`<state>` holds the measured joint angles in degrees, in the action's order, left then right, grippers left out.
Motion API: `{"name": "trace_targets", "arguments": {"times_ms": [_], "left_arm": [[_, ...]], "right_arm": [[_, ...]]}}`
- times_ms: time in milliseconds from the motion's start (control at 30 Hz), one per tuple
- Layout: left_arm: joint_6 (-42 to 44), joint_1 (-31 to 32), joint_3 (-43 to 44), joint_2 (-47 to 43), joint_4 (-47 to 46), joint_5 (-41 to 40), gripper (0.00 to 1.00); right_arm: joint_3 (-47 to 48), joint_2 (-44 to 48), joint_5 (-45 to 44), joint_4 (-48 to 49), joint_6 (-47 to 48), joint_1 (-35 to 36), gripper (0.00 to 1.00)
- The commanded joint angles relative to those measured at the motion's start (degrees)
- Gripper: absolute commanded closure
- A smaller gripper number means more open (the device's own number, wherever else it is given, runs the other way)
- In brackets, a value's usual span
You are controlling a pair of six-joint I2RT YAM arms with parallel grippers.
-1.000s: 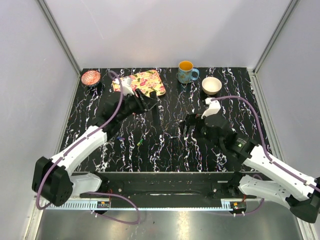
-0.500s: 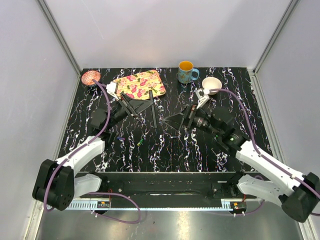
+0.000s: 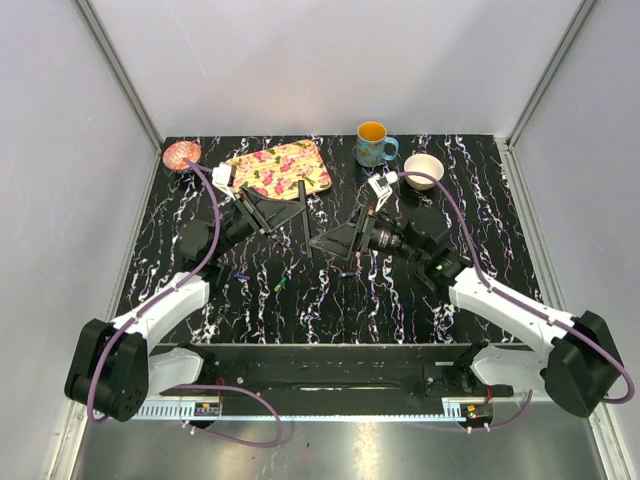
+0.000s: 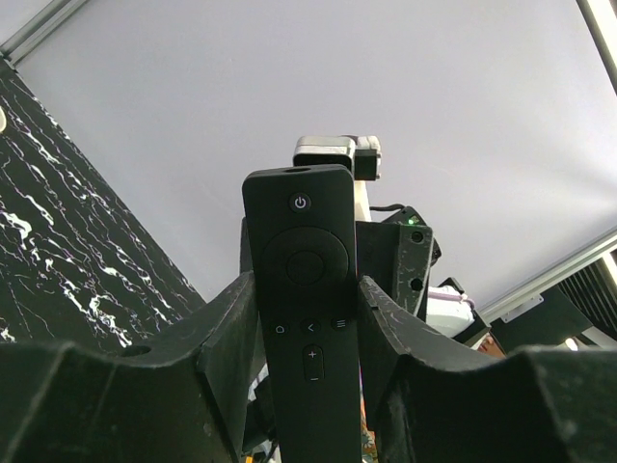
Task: Load the batteries into the remote control
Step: Adjust the remote control.
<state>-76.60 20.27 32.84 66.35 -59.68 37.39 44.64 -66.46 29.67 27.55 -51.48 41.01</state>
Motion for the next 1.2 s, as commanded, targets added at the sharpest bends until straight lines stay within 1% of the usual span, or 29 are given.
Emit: {"name": "trace_targets", "arguments": {"times_ms": [0,33,167,300,400,467,567,600,700,733,767,800,833,867,900,933,967,1000,1033,1067,1100,1133,1167], "left_arm": [[0.3,-0.1,1.3,-1.7,-2.9,0.8,0.98],[0.3,-0.1,1.3,-1.6,-3.0,0.8,0.98],[0.0,-0.1,1.4,-1.4,-3.3,0.5,0.98],[0.1,-0.1,1.3,-1.3,-3.3,0.4,0.98],[0.1,-0.1,1.0,-1.1,-3.5,0.1,0.98],[0.1,0.0,0.6,-1.0,-3.6,-0.1,0.99],[0.0,0.0,0.6,-0.8,-4.0,0.0,0.99],[0.0,-0.1,0.6,-0.9,-4.0,0.0,0.99],[0.0,0.0,0.6,-0.9,-4.0,-0.2,0.99],[-0.1,-0.1,0.5,-0.9,-4.0,-0.2,0.99],[0.0,0.0,0.5,-0.8,-4.0,-0.3,0.97],[0.0,0.0,0.6,-0.7,-4.0,-0.2,0.93],[0.2,-0.1,0.6,-0.7,-3.7,-0.2,0.84],[0.7,-0.1,0.7,-0.7,-2.6,-0.2,0.64],[1.2,-0.1,1.0,-0.8,-1.6,-0.3,0.49],[2.6,-0.1,1.7,-1.0,-0.1,-0.4,0.39],[3.7,-0.2,2.1,-1.4,4.3,-0.8,0.23],[5.0,-0.3,2.7,-1.7,7.0,-1.1,0.18],[7.3,-0.4,3.6,-2.0,9.6,-1.6,0.11],[8.6,-0.9,4.0,-3.1,15.1,-3.3,0.01],[10.0,-1.2,4.5,-3.7,18.4,-4.3,0.01],[13.7,-1.5,5.7,-4.5,22.2,-5.6,0.01],[15.8,-1.5,6.5,-6.1,29.6,-8.5,0.01]], "right_arm": [[2.4,-3.1,4.3,5.4,-2.2,-0.2,0.16],[2.6,-3.7,4.7,5.2,-2.3,-0.2,0.19],[2.3,-5.3,5.8,6.6,-2.9,-0.2,0.26],[2.4,-6.1,6.7,8.1,-3.8,-0.2,0.27],[2.4,-6.8,7.3,10.5,-4.9,-0.2,0.26],[2.6,-7.4,7.5,11.5,-5.3,-0.3,0.27],[2.6,-8.0,7.8,12.2,-5.6,-0.2,0.35],[2.6,-8.2,8.0,12.5,-5.9,-0.2,0.44],[2.3,-8.9,9.1,14.5,-7.0,-0.3,0.58],[2.1,-9.0,9.5,14.8,-7.3,-0.2,0.67],[2.1,-9.0,10.0,15.0,-7.4,-0.2,0.71],[2.1,-9.0,10.3,15.0,-7.4,-0.2,0.75],[2.1,-8.5,11.0,14.6,-7.3,-0.2,0.86],[2.1,-8.3,11.2,13.8,-6.6,-0.2,0.92],[2.5,-7.8,11.4,12.5,-5.8,-0.2,0.98],[2.6,-6.3,11.5,9.0,-4.9,-0.2,1.0],[3.0,-5.4,11.4,6.7,-2.1,-0.2,1.0],[3.8,-4.5,11.2,4.1,-0.4,-0.2,1.0],[4.4,-2.5,10.0,-2.9,1.7,-0.2,1.0],[5.3,-1.5,9.0,-7.0,6.4,-0.2,1.0],[7.4,0.2,7.7,-11.5,9.2,-0.2,1.0],[8.4,0.9,3.9,-20.6,11.7,-0.2,1.0],[9.5,1.5,1.6,-24.9,16.5,-0.1,1.0]]}}
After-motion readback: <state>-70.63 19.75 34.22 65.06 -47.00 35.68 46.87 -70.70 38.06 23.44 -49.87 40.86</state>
